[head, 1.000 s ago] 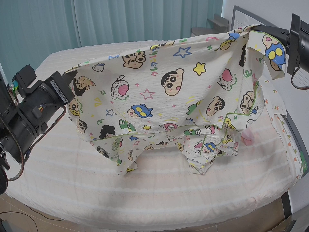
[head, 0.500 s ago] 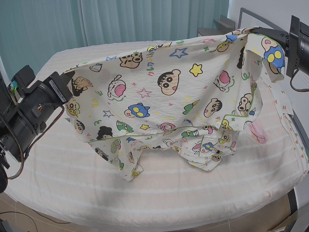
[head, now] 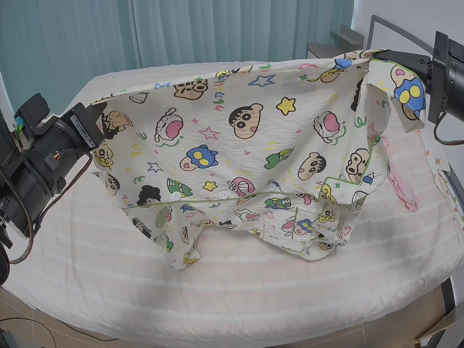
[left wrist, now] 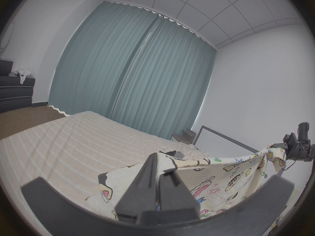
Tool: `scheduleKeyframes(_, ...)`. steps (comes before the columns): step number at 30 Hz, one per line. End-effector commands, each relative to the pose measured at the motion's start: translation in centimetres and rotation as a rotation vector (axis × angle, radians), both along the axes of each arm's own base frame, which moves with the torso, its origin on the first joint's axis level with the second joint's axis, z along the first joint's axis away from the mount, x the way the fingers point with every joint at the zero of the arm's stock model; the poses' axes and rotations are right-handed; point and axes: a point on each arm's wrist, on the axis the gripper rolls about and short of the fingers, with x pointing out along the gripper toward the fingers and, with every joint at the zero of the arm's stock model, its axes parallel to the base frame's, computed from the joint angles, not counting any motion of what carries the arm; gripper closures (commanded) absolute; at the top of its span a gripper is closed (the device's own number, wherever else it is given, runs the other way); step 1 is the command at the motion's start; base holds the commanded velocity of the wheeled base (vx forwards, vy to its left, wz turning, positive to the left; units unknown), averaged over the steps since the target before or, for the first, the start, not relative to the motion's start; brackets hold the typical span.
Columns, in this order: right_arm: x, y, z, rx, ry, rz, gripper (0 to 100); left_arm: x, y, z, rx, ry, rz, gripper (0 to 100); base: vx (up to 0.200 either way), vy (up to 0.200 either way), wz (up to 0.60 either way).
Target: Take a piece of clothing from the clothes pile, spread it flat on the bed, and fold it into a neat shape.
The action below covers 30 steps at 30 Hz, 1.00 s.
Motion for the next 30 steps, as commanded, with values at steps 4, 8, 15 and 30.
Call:
scheduleKeyframes(4, -0.04, -0.01, -0.03, -0.002, 0.0, 0.003, 100, 0.0, 0.23, 0.09, 0.009, -0.006, 0.013, 100, 0.0, 0.2, 0.0)
scheduleKeyframes(8, -0.05, -0.01, 0.01, -0.002, -0.002, 0.003, 100, -0.02, 0.29, 0.21, 0.019, -0.012, 0.022, 100, 0.0, 0.2, 0.0)
scheduleKeyframes(15, -0.18, -0.06, 0.41, 0.004, -0.016, 0.004, 100, -0.04, 0.36, 0.31, 0.017, -0.016, 0.036, 100, 0.0, 0.2, 0.0)
scheduleKeyframes(30, -1.02, -0.3, 0.64, 0.011, -0.029, 0.015, 100, -0.85, 0.8, 0.7, 0.006, -0.033, 0.04, 100, 0.0, 0.16, 0.0)
